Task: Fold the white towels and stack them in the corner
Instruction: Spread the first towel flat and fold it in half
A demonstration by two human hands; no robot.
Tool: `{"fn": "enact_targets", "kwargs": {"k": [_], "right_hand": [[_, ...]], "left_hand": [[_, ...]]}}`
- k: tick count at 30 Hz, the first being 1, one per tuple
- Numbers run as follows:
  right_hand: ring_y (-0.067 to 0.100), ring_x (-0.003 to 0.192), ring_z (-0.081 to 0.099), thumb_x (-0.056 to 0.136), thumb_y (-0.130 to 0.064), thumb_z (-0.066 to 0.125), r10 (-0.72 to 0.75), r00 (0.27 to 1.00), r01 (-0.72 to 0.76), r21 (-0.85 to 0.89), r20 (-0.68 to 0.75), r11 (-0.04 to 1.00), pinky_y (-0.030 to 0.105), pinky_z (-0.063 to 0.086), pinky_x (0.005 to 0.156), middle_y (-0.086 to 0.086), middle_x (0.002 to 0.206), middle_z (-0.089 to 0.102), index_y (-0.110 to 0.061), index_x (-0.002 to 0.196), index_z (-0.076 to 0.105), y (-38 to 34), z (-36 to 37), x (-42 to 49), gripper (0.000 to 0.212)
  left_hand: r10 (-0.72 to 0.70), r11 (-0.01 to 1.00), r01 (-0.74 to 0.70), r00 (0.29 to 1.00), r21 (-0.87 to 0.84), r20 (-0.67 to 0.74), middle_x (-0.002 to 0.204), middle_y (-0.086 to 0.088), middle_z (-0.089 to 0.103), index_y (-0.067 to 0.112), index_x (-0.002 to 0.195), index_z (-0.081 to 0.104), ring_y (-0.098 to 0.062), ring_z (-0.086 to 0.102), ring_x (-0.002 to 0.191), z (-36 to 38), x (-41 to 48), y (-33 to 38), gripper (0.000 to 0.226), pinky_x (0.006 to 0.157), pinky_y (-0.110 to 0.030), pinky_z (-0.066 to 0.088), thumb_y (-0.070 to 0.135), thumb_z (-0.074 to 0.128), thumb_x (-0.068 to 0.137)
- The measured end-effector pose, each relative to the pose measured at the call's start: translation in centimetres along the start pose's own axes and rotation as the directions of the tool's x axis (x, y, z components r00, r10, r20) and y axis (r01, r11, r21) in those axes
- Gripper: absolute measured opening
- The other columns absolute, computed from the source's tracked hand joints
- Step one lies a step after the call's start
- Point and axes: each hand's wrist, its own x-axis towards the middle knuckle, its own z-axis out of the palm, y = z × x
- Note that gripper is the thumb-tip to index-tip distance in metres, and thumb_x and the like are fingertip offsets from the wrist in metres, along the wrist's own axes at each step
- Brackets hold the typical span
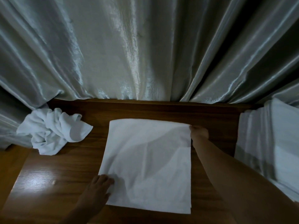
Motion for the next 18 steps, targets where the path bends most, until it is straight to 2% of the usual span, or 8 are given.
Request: {"fn": "enact_targets", "kwargs": {"k": [3,5,8,10,11,14,16,18], "right_hand": [[0.022,0.090,0.060,0.098,-0.037,0.055,-0.104,0.993,0.110,0.104,-0.062,0.988,0.022,0.035,0.053,0.008,0.120,0.065,-0.018,0.130,0.058,0.4,-0.2,-1.0,0.037],[0.024,0.104,0.060,0.093,-0.034,0.063,-0.232,0.962,0.251,0.128,-0.146,0.959,0.027,0.047,0.070,0.008,0.124,0.060,-0.020,0.129,0.055,1.6,0.0,-2.9,0.039],[0.020,0.107,0.057,0.091,-0.032,0.066,-0.556,0.815,0.556,-0.050,-0.160,0.830,0.033,0.054,0.084,0.003,0.124,0.054,-0.025,0.120,0.057,4.5,1.0,-7.3,0.031],[0.014,0.103,0.055,0.093,-0.037,0.062,-0.740,0.672,0.728,-0.185,0.004,0.660,0.029,0.052,0.087,-0.003,0.116,0.055,-0.027,0.112,0.059,6.8,2.2,-10.5,0.022],[0.012,0.102,0.054,0.094,-0.042,0.058,-0.781,0.611,0.785,-0.224,0.127,0.578,0.028,0.051,0.087,-0.005,0.113,0.055,-0.028,0.110,0.059,8.1,2.9,-12.0,0.021],[0.014,0.107,0.052,0.093,-0.056,0.043,-0.773,0.458,0.888,-0.263,0.438,0.377,0.031,0.047,0.090,-0.006,0.117,0.053,-0.029,0.115,0.056,12.3,4.8,-15.5,0.037],[0.018,0.111,0.052,0.090,-0.061,0.042,-0.753,0.409,0.910,-0.293,0.515,0.294,0.036,0.047,0.094,-0.003,0.120,0.054,-0.029,0.119,0.055,14.8,5.6,-16.9,0.045],[0.018,0.112,0.052,0.086,-0.066,0.046,-0.764,0.399,0.909,-0.330,0.508,0.256,0.038,0.047,0.095,-0.005,0.119,0.055,-0.030,0.119,0.054,16.4,6.0,-17.8,0.050]], "left_hand": [[0.005,1.000,-0.005,1.000,0.006,-0.024,0.139,0.010,0.046,0.037,0.131,0.053,-0.016,0.041,0.132,-0.1,0.1,-0.3,0.047,0.105,-0.032,0.044,0.038,0.065,0.086],[0.017,1.000,-0.016,1.000,0.015,-0.014,0.139,0.008,0.048,0.037,0.131,0.053,-0.017,0.042,0.130,-0.1,0.0,-0.4,0.047,0.104,-0.032,0.045,0.037,0.066,0.086],[0.026,0.999,-0.025,1.000,0.020,-0.018,0.139,0.004,0.050,0.033,0.132,0.054,-0.021,0.045,0.129,-0.4,-0.5,-0.6,0.053,0.102,-0.036,0.047,0.033,0.070,0.082],[0.053,0.998,-0.053,0.999,0.034,-0.001,0.138,0.003,0.051,0.031,0.133,0.053,-0.021,0.047,0.128,-0.5,-1.0,-0.8,0.059,0.100,-0.037,0.049,0.033,0.074,0.078],[0.067,0.996,-0.067,0.998,0.052,0.009,0.137,0.002,0.052,0.031,0.132,0.053,-0.021,0.048,0.127,-0.4,-1.4,-1.0,0.063,0.099,-0.037,0.050,0.033,0.077,0.074],[0.059,0.991,-0.064,0.997,0.120,0.046,0.137,0.000,0.053,0.030,0.126,0.054,-0.025,0.050,0.128,-0.3,-2.5,-1.4,0.069,0.094,-0.042,0.053,0.030,0.083,0.064],[0.039,0.987,-0.049,0.997,0.155,0.067,0.133,-0.005,0.058,0.027,0.118,0.058,-0.030,0.055,0.123,-0.1,-2.8,-1.7,0.071,0.085,-0.043,0.058,0.019,0.087,0.053],[0.030,0.983,-0.042,0.997,0.179,0.069,0.129,-0.010,0.060,0.024,0.110,0.063,-0.035,0.059,0.119,0.1,-2.8,-2.0,0.062,0.076,-0.043,0.060,0.012,0.086,0.054]]}}
